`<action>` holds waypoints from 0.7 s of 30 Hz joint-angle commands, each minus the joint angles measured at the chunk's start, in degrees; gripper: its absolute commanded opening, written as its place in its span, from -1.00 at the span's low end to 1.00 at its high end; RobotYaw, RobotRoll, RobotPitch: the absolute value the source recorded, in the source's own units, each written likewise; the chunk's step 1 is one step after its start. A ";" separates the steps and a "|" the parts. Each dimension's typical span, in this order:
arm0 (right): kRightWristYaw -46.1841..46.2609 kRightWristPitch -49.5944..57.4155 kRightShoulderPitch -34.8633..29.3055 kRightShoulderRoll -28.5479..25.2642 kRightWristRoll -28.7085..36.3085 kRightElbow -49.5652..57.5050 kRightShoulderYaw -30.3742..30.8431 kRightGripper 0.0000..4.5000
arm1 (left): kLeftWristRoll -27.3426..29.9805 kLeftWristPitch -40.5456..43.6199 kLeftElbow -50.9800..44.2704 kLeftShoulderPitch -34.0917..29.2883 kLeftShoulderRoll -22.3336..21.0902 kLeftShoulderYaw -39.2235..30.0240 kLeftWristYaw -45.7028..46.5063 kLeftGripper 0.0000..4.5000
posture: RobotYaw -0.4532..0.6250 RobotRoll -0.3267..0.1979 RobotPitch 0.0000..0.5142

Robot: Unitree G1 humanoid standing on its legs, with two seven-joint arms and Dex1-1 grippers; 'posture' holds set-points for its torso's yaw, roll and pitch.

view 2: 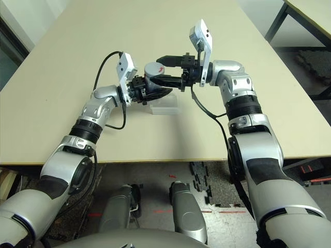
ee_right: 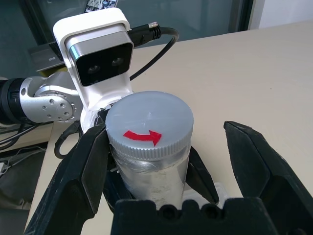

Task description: Pour the medicine from the bottle into the box.

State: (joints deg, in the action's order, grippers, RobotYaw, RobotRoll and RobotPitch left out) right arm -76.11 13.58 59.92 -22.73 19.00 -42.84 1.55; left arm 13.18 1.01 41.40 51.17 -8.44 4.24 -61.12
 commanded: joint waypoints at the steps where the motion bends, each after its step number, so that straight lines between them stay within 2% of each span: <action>1: 3.86 1.24 -1.28 -5.55 -1.05 -1.88 -3.47 1.00 | 0.50 -1.11 -1.79 -1.47 -1.38 -0.08 -2.82 0.16 | -0.53 0.25 -0.49; 21: 2.30 5.97 -4.81 -8.74 1.10 3.38 -3.86 1.00 | 0.61 -1.82 -0.97 -1.15 -1.18 -0.95 -2.21 0.16 | -0.53 0.25 -0.49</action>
State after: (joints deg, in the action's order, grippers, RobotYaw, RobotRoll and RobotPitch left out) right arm -73.87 19.35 55.20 -31.10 20.51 -40.33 -2.52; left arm 13.65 -0.43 41.10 49.97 -9.13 3.33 -62.80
